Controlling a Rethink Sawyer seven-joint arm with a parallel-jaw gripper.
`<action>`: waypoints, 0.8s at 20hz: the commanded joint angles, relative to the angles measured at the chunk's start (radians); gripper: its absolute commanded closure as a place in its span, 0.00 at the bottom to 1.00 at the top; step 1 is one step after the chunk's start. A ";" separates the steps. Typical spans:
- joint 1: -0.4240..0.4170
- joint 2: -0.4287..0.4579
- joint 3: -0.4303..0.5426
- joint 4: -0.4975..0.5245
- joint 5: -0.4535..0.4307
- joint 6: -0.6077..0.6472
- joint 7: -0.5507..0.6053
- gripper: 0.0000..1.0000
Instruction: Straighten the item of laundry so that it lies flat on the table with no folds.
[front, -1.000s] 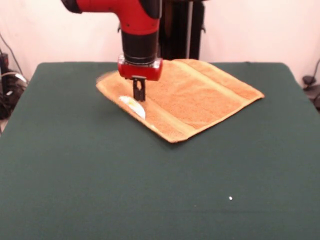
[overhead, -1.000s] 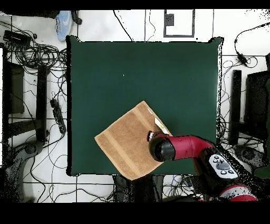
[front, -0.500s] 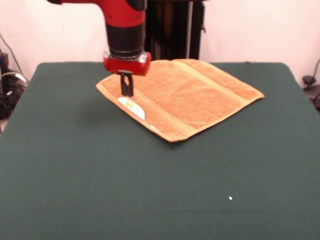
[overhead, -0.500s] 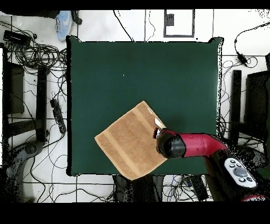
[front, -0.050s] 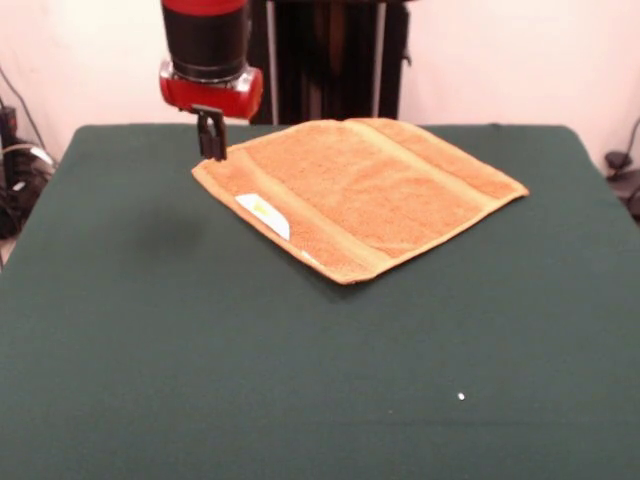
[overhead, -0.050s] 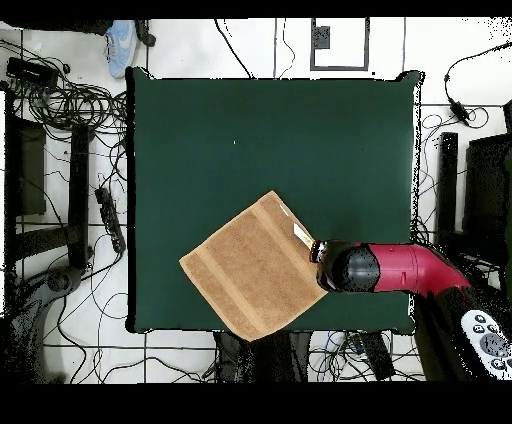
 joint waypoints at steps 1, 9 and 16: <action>0.039 -0.037 0.152 0.049 -0.014 0.027 -0.182 1.00; 0.090 -0.130 0.152 0.133 0.065 -0.001 -0.038 1.00; 0.121 -0.169 0.139 0.184 0.127 -0.054 0.038 1.00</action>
